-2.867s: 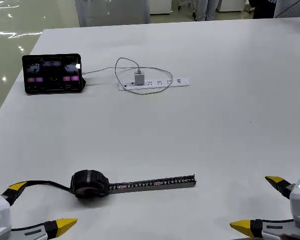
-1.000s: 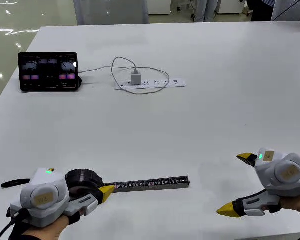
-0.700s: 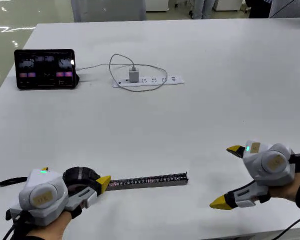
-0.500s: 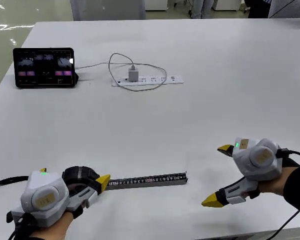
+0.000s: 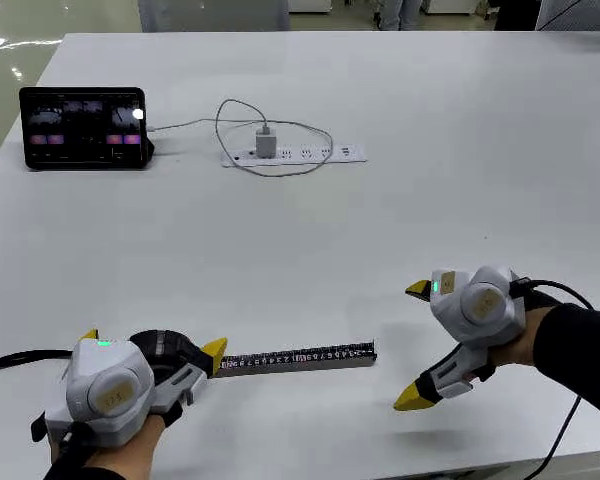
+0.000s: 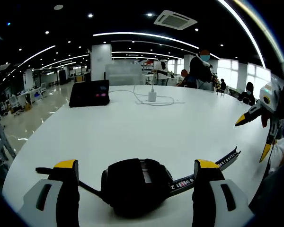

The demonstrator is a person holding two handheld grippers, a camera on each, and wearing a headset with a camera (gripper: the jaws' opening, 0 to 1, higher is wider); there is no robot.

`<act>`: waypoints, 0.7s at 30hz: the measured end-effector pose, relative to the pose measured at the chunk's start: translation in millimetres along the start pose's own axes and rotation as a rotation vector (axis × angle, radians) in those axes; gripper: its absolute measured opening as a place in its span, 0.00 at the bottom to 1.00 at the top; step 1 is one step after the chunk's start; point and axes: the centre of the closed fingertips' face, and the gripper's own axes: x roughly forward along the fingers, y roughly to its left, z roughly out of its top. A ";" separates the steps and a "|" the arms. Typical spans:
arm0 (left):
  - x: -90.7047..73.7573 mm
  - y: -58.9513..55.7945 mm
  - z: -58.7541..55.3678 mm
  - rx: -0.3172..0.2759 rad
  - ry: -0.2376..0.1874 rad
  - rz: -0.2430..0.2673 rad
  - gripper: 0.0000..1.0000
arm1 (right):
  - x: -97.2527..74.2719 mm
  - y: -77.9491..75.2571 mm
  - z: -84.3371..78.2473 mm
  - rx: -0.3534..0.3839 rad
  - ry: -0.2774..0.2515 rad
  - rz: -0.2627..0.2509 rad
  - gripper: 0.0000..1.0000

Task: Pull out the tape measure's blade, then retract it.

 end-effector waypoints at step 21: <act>2.7 -5.9 -9.1 0.087 -0.010 -0.062 0.99 | 24.2 -11.6 2.1 -0.116 0.067 0.070 0.75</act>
